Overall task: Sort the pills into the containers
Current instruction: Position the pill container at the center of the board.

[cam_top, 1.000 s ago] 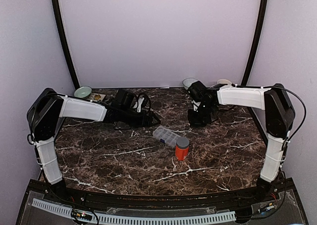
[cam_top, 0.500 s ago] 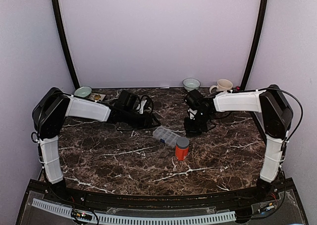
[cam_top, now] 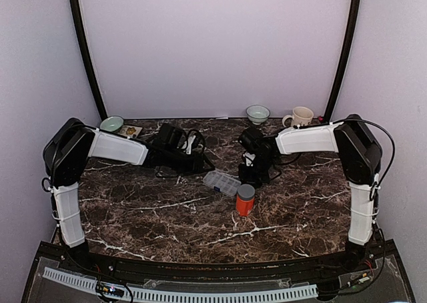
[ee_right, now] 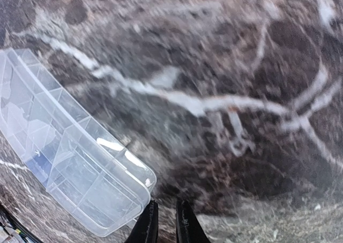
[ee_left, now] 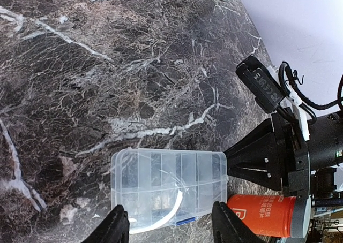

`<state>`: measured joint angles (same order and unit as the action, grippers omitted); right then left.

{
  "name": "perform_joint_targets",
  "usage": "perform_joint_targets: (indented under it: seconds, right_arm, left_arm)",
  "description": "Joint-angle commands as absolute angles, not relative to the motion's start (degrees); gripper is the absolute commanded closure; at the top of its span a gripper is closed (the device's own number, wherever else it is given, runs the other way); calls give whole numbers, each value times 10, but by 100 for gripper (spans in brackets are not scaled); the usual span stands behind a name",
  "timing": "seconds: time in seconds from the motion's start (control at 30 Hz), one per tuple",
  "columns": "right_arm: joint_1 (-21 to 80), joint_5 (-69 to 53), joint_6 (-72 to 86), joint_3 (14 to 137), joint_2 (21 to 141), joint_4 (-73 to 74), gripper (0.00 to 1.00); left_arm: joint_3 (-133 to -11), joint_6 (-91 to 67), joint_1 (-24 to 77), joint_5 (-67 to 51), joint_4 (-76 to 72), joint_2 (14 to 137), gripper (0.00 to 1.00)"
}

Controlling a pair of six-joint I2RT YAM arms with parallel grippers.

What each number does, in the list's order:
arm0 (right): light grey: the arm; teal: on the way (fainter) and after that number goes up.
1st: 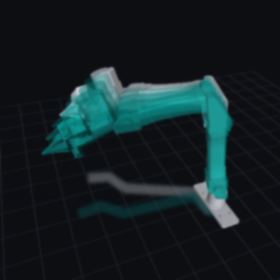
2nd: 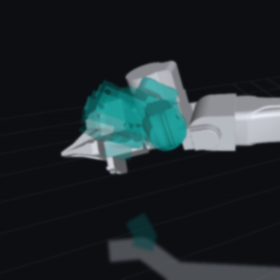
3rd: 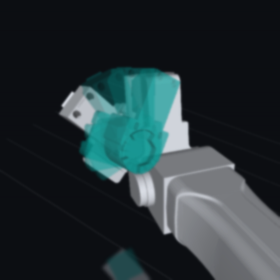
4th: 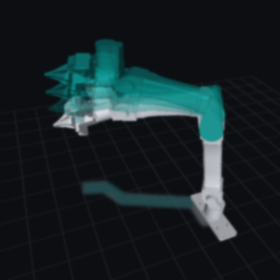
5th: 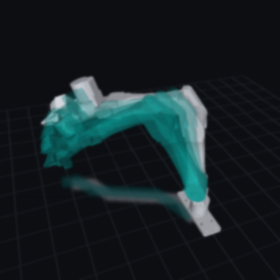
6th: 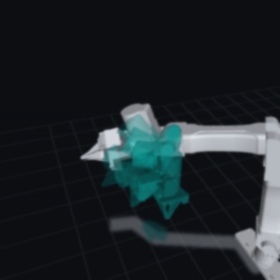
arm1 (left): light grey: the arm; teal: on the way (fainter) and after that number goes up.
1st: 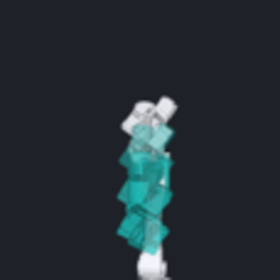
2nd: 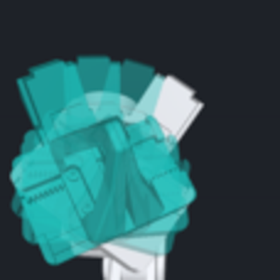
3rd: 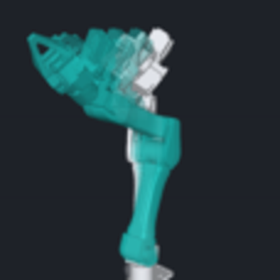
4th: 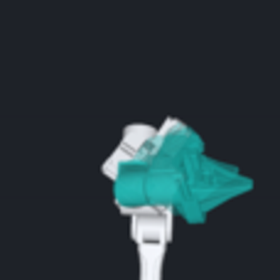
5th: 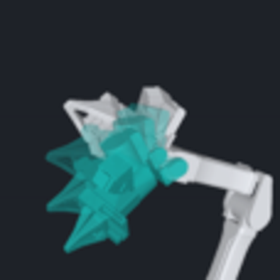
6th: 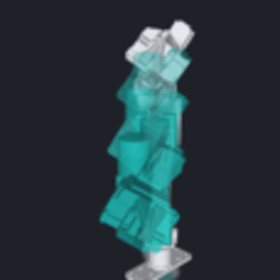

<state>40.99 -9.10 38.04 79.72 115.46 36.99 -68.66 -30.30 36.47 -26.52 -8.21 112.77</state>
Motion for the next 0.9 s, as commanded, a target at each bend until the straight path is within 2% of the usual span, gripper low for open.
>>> perform_joint_targets:
  seconds: [0.0, 0.67, 0.87]
  right_arm:
    - [415, -107, 375, 842, 1183, 360, 88]
    - [414, -167, 341, 1032, 1310, 391, 85]
    - [408, -139, 329, 1068, 1321, 410, 82]
  left_arm:
    - [-672, -306, 357, -278, -94, 1123, 44]
    - [-580, -313, 332, -247, -91, 1041, 44]
    - [-572, -315, 330, -218, -84, 993, 40]
